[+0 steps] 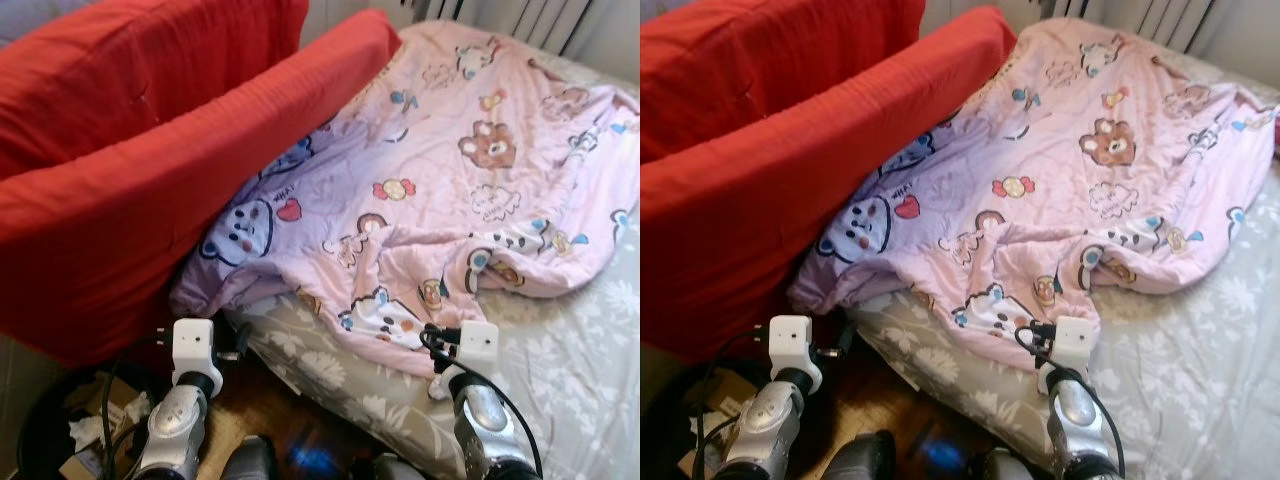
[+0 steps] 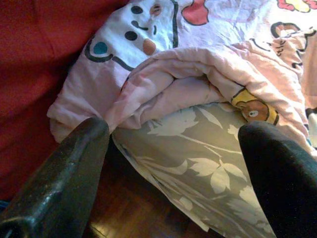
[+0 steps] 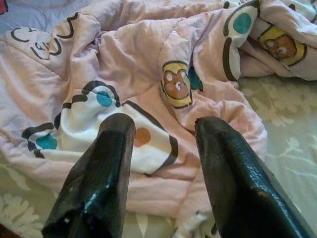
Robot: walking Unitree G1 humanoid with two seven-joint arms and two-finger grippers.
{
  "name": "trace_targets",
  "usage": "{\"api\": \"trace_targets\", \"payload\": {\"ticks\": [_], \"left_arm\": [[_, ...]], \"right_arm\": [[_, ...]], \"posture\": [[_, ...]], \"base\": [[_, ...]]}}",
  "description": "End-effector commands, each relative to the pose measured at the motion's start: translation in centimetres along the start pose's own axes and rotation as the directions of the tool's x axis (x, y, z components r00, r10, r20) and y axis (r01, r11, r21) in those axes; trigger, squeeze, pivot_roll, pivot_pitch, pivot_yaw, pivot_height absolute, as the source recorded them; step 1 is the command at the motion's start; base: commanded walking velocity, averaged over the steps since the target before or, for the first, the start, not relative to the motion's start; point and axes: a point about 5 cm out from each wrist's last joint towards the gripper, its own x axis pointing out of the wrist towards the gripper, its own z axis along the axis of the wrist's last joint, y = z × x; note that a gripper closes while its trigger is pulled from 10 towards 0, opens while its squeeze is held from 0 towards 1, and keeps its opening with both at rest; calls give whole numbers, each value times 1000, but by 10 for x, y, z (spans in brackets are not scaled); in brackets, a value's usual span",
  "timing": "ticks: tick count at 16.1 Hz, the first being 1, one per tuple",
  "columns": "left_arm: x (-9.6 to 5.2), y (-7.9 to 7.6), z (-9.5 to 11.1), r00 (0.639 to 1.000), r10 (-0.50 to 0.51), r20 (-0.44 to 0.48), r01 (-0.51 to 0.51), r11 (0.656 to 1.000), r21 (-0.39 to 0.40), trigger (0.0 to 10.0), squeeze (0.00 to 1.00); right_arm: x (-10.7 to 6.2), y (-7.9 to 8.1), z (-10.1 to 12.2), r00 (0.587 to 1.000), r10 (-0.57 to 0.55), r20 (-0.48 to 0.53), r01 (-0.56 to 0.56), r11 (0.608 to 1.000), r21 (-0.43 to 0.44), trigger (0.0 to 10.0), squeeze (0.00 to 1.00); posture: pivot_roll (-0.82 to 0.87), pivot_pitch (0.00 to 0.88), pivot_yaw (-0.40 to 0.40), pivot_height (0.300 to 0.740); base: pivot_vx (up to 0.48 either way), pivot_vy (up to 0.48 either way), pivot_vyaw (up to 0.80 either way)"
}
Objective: Clean up the room
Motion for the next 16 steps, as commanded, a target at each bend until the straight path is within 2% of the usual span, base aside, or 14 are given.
{"api": "trace_targets", "payload": {"ticks": [1,4,12,16], "left_arm": [[-4,1,-7,999,-4,-34,4,1000,5,10000,0],[-4,2,-7,999,-3,-35,3,1000,6,10000,0],[-6,3,-8,999,1,-37,0,1000,8,10000,0],[-6,3,-8,999,1,-37,0,1000,9,10000,0]], "right_arm": [[-2,-1,-9,998,-9,-56,9,1000,-7,10000,0],[0,-1,-5,999,-12,-40,11,1000,-15,10000,0],[5,-3,2,999,-36,-41,36,999,-10,10000,0],[6,-3,6,999,-38,-24,38,999,3,10000,0]], "posture": [[155,254,-20,676],[156,256,-19,642],[166,257,-19,642],[168,259,-19,642]], "base": [[0,0,0],[0,0,0],[0,0,0],[0,0,-514]]}}
